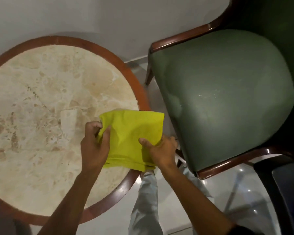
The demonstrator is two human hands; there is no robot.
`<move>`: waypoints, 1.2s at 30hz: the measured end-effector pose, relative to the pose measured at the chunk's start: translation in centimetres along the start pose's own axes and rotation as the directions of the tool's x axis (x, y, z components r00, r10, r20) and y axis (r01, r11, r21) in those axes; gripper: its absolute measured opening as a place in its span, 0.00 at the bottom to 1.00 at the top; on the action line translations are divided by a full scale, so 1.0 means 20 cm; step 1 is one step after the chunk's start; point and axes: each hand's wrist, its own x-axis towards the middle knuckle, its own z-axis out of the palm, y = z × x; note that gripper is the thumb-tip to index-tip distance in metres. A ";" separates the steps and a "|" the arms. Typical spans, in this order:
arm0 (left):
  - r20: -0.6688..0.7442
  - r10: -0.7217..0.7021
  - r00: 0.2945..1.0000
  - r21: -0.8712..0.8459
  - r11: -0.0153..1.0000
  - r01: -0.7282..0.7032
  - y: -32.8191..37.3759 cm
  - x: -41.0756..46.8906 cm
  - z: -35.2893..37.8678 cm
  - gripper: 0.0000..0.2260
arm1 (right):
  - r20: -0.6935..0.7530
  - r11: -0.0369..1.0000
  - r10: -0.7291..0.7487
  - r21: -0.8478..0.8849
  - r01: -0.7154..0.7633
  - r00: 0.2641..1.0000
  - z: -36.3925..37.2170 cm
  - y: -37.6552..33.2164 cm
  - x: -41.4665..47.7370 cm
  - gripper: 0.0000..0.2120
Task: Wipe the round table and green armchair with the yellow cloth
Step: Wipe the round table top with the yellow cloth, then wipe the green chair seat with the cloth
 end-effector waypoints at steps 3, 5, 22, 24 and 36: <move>0.006 0.109 0.994 -0.006 0.994 -0.109 0.16 -0.06 0.07 0.09 | -0.155 0.982 -0.101 0.144 0.124 0.983 -0.13 -0.02 -0.02 0.20; 0.024 0.117 0.993 -0.019 0.993 -0.117 0.31 -0.05 0.19 0.09 | -0.261 0.967 -0.129 0.182 0.180 0.957 -0.31 -0.03 0.00 0.15; 0.495 0.406 0.768 0.599 0.480 -0.640 0.35 0.61 0.58 0.31 | -0.416 0.794 -0.413 -0.599 0.097 0.810 -0.81 0.08 0.58 0.42; 0.426 0.371 0.825 0.652 0.506 -0.564 0.26 0.59 0.55 0.34 | -0.428 0.775 -0.436 -0.625 0.089 0.791 -0.83 0.14 0.66 0.40; 0.319 0.453 0.832 0.681 0.501 -0.534 0.19 0.62 0.59 0.35 | -0.508 0.804 -0.398 -0.594 0.024 0.764 -1.24 -0.15 1.16 0.45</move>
